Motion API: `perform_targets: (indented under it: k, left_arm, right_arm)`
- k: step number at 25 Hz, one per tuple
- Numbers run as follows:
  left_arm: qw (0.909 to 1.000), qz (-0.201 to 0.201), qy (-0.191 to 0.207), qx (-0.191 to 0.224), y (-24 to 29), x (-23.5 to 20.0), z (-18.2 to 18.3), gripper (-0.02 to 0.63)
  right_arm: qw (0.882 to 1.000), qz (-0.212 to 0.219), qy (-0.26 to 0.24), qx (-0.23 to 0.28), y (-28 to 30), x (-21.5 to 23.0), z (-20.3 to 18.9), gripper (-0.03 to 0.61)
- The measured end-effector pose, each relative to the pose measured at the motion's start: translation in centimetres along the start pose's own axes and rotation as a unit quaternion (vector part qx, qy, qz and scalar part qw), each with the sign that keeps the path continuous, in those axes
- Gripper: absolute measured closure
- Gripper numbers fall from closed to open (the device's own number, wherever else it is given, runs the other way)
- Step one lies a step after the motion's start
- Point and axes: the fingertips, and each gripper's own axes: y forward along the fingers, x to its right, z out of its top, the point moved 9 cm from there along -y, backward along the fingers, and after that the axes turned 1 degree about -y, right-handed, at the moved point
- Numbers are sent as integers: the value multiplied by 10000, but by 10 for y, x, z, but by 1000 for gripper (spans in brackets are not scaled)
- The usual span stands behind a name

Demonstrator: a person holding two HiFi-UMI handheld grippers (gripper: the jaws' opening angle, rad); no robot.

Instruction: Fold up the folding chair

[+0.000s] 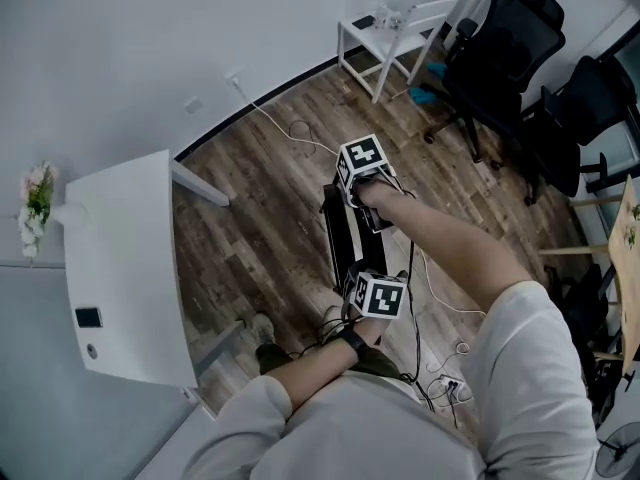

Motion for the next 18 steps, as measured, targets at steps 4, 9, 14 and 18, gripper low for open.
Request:
perform_targets:
  k: [4, 9, 14, 18]
  left_arm:
    - [9999, -3, -118, 26, -2, 0, -1, 274]
    - [9996, 58, -258, -48, -23, -25, -8, 331]
    - [9990, -5, -451, 1, -50, -59, -25, 360]
    - [9985, -37, -536, 97, -76, -92, -34, 365]
  right_arm:
    - [9999, -91, 77, 101, -1, 0, -2, 470]
    - [9995, -261, 74, 146, 3, -29, 2, 471]
    - [9990, -438, -6, 39, 12, -71, 6, 469]
    - [9987, -504, -44, 19, 18, -112, 17, 469]
